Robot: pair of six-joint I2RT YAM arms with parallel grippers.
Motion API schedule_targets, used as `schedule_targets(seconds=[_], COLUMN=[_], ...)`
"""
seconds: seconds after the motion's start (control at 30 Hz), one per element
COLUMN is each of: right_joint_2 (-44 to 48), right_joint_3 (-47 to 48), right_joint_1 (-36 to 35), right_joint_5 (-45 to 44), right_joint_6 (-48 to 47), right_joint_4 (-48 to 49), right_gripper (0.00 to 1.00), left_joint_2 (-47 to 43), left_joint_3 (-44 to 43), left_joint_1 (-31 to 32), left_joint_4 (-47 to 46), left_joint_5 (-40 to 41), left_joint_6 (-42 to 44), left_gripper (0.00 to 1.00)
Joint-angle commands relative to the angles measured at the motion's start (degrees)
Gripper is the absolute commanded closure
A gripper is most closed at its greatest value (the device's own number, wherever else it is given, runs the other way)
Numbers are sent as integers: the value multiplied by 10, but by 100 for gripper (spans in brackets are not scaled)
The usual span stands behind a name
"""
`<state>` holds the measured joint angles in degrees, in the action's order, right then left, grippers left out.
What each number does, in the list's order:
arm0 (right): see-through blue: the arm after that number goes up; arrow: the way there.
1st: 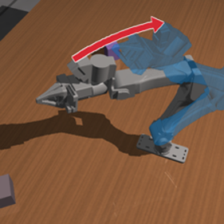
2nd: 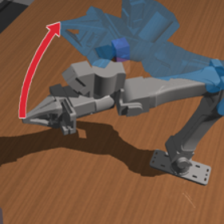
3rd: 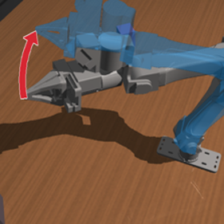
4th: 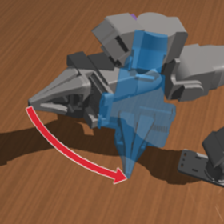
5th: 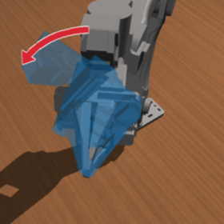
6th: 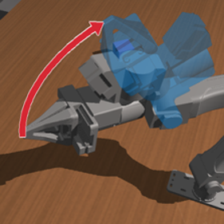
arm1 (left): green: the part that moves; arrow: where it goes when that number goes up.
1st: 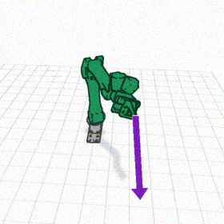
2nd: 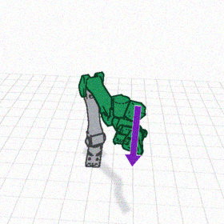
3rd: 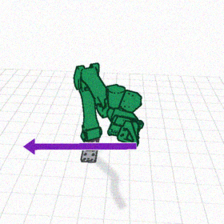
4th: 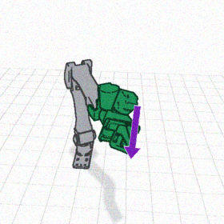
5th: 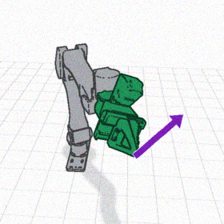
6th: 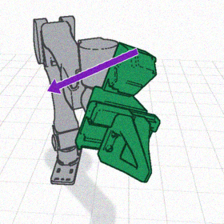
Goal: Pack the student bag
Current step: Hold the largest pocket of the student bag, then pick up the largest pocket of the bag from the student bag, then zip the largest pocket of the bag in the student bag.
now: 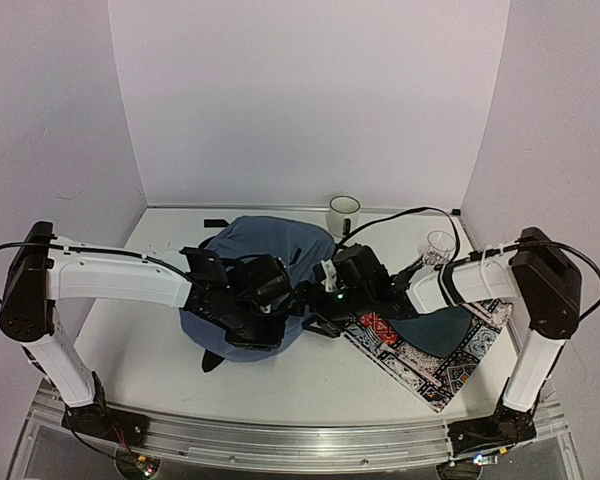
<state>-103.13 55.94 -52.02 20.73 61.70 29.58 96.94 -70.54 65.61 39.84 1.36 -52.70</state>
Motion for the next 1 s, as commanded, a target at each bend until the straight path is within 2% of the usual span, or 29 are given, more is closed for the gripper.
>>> schedule_targets(seconds=[0.0, 0.1, 0.3, 0.33, 0.6, 0.8, 0.97], right_joint_2=[-21, -31, -29, -27, -9, -45, -109], right_joint_3=[-1, 6, 12, 12, 56, 134, 240], right_joint_1=[-6, -6, 9, 18, 124, 206, 220], right_joint_5=[21, 24, 17, 15, 10, 12, 37], right_joint_6=[18, 16, -3, -9, -119, -188, -233], right_joint_4=[40, 46, 28, 16, -97, -160, -198], right_gripper=[24, 44, 97, 100, 100, 100, 100], left_joint_2=[-31, -48, -86, -91, -155, -211, -209], left_joint_3=[-4, 11, 41, 47, 91, 128, 110], left_joint_1=[0, 0, -1, -2, -3, 5, 13], left_joint_4=[-14, -14, -1, 6, 99, 97, 45], left_joint_5=[20, 22, 34, 36, 67, 0, -52], left_joint_6=[-5, -11, -9, -10, -13, 23, 73], left_gripper=[100, 100, 100, 100, 100, 100, 100])
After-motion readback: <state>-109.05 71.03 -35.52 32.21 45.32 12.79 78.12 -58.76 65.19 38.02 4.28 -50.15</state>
